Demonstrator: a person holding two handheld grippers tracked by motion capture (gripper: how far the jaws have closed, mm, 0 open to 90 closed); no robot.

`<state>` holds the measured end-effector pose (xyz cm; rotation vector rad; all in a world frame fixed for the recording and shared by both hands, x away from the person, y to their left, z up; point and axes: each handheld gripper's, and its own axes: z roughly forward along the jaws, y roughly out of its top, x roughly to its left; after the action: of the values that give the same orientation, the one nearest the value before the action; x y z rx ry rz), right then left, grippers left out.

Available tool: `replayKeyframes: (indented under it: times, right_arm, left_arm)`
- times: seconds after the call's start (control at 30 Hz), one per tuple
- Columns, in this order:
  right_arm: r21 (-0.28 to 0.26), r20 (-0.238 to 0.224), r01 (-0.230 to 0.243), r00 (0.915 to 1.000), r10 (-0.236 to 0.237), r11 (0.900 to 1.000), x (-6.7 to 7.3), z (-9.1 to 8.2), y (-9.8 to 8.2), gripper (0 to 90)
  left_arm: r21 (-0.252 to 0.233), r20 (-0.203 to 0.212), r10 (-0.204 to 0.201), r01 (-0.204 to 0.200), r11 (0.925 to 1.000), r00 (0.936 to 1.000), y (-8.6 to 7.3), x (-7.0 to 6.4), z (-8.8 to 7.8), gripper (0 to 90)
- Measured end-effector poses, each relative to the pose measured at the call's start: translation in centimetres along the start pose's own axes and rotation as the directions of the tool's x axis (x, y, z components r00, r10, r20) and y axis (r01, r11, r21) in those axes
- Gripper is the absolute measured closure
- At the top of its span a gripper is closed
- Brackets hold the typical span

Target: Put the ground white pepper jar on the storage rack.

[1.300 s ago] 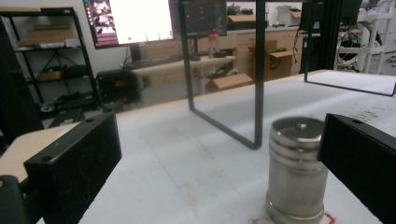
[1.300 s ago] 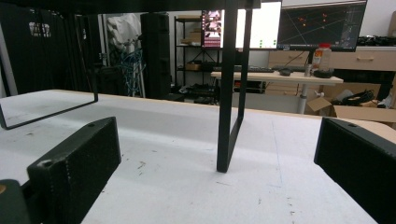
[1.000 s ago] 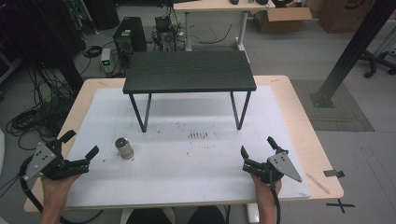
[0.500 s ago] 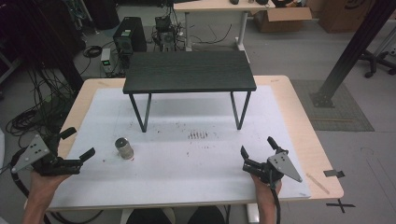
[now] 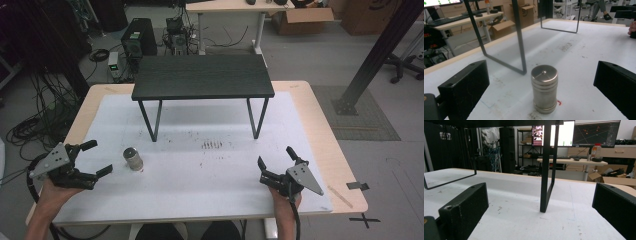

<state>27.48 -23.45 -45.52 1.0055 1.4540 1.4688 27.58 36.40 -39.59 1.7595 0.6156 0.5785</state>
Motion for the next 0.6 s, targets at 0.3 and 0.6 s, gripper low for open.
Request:
replayKeyframes:
  times: [0.3, 0.6]
  right_arm:
    - [-0.001, 0.0, 0.0, 1.0, 0.0, 1.0, 0.0, 0.0, 0.0, 0.1]
    - [-0.001, 0.0, 0.0, 1.0, 0.0, 1.0, 0.0, 0.0, 0.0, 0.1]
  left_arm:
    - [0.04, 0.016, -0.017, 0.016, 0.999, 0.9997, -0.3, -0.2, 1.1, 0.6]
    - [0.1, 0.025, -0.04, 0.037, 0.9943, 0.9989, -0.7, -0.2, 2.9, 0.7]
